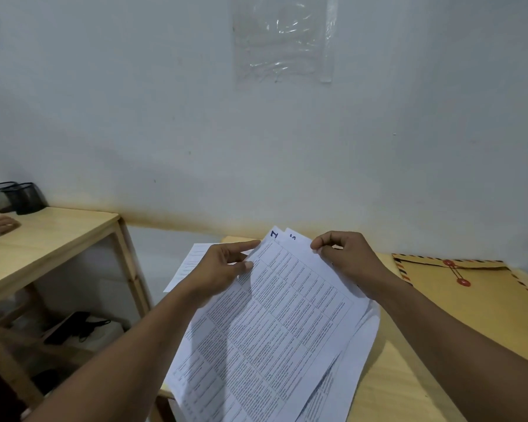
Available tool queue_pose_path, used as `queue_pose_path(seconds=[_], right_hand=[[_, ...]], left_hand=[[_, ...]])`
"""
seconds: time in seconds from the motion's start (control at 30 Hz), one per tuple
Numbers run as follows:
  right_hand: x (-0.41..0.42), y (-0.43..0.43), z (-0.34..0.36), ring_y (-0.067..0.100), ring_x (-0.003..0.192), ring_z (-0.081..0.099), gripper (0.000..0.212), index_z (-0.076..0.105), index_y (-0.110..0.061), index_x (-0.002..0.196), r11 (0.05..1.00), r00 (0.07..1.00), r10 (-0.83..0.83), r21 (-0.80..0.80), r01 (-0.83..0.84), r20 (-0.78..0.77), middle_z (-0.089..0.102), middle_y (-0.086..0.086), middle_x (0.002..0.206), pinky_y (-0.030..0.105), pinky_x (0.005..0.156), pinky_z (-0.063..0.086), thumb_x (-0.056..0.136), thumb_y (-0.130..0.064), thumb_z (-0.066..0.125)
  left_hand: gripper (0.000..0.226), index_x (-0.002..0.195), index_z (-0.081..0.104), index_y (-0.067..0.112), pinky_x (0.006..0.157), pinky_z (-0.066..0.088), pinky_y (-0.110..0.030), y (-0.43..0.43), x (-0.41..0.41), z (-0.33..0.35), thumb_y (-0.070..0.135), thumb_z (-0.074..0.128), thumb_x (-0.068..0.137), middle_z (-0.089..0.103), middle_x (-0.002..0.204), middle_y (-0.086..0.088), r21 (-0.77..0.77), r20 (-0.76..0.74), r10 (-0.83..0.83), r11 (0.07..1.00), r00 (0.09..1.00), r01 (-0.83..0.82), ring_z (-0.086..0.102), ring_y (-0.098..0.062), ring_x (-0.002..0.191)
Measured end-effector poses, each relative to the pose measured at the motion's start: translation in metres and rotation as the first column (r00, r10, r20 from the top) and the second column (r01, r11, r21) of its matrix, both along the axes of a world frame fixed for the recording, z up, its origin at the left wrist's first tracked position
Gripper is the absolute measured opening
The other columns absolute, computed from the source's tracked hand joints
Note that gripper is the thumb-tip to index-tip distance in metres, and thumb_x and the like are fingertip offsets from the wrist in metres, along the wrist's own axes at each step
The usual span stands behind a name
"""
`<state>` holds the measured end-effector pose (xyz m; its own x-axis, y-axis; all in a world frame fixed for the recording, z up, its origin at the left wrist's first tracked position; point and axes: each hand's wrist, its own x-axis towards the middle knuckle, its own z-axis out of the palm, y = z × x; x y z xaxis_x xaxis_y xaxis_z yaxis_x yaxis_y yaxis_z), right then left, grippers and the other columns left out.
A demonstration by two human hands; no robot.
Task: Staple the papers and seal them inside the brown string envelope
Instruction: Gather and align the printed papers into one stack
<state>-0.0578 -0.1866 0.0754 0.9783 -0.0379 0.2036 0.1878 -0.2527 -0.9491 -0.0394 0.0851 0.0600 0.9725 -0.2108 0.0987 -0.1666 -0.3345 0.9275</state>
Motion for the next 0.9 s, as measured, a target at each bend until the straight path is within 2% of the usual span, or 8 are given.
queue_pose_path(seconds=[0.13,0.23,0.37,0.5,0.63,0.7,0.8,0.9], right_hand=[[-0.004,0.002,0.001,0.017,0.078,0.06,0.018,0.074,-0.012,0.08,0.999,0.999,-0.028,0.035,0.027,0.043,0.072,0.006,0.095,0.029,0.08,0.048,0.09,-0.001,0.064],[-0.004,0.001,0.002,0.016,0.08,0.063,0.019,0.074,-0.012,0.078,0.997,0.997,-0.041,0.075,0.036,0.067,0.071,0.005,0.092,0.03,0.085,0.049,0.089,0.002,0.066],[-0.006,-0.004,0.003,0.012,0.073,0.062,0.015,0.075,-0.012,0.082,1.0,0.999,-0.012,-0.024,0.013,0.039,0.073,0.009,0.094,0.027,0.078,0.05,0.091,-0.003,0.066],[-0.007,-0.008,0.005,0.014,0.079,0.062,0.017,0.076,-0.015,0.089,0.994,1.0,0.029,-0.103,-0.028,0.005,0.073,0.002,0.094,0.027,0.079,0.049,0.093,-0.007,0.061],[-0.007,-0.005,0.005,0.002,0.08,0.063,0.006,0.074,-0.018,0.095,0.984,0.998,0.059,-0.167,-0.055,0.018,0.071,-0.004,0.095,0.017,0.075,0.048,0.088,-0.018,0.073],[-0.004,-0.004,0.003,0.006,0.08,0.063,0.019,0.071,-0.021,0.102,0.981,0.998,0.07,-0.182,-0.071,-0.009,0.069,0.002,0.096,0.019,0.074,0.048,0.085,-0.014,0.076],[-0.002,-0.002,0.002,0.008,0.083,0.065,0.027,0.069,-0.024,0.109,0.968,0.995,0.097,-0.23,-0.097,-0.011,0.07,0.002,0.093,0.023,0.077,0.046,0.085,-0.012,0.075],[-0.001,0.001,0.001,0.008,0.082,0.066,0.026,0.071,-0.024,0.108,0.964,0.994,0.106,-0.243,-0.109,-0.023,0.071,0.002,0.097,0.021,0.074,0.046,0.087,-0.01,0.073]], left_hand=[[0.044,0.132,0.068,0.031,0.105,0.051,-0.05,-0.005,-0.002,0.002,0.006,0.065,0.097,0.08,0.107,0.002,-0.004,0.002,-0.002,1.0,1.0,0.002,0.072,-0.024,0.109],[0.044,0.132,0.068,0.032,0.1,0.055,-0.047,-0.007,-0.004,0.004,0.006,0.065,0.097,0.08,0.104,0.003,-0.011,0.013,0.005,1.0,1.0,-0.005,0.074,-0.023,0.104],[0.043,0.131,0.068,0.032,0.095,0.055,-0.041,-0.01,-0.006,0.005,0.007,0.066,0.096,0.08,0.1,0.005,0.021,0.056,0.028,0.999,0.998,-0.03,0.073,-0.014,0.098],[0.044,0.13,0.07,0.032,0.094,0.057,-0.04,-0.009,-0.002,0.006,0.006,0.067,0.094,0.078,0.106,-0.001,0.028,0.057,0.054,0.998,0.997,-0.056,0.073,-0.021,0.102],[0.042,0.128,0.071,0.028,0.095,0.059,-0.041,-0.009,-0.004,0.007,0.005,0.068,0.093,0.077,0.113,0.009,0.034,0.045,0.032,0.999,0.998,-0.034,0.073,-0.019,0.105],[0.041,0.126,0.073,0.026,0.093,0.059,-0.038,-0.009,-0.005,0.007,0.003,0.068,0.093,0.075,0.119,0.014,0.019,0.022,0.015,1.0,1.0,-0.015,0.075,-0.015,0.1],[0.042,0.12,0.074,0.031,0.085,0.058,-0.03,-0.007,-0.008,0.007,0.0,0.067,0.093,0.078,0.104,0.018,0.008,0.011,0.018,1.0,1.0,-0.018,0.075,-0.007,0.091],[0.043,0.122,0.073,0.031,0.081,0.058,-0.03,-0.003,-0.008,0.007,0.0,0.068,0.092,0.08,0.095,0.009,0.002,0.007,0.026,1.0,1.0,-0.026,0.073,-0.011,0.084]])
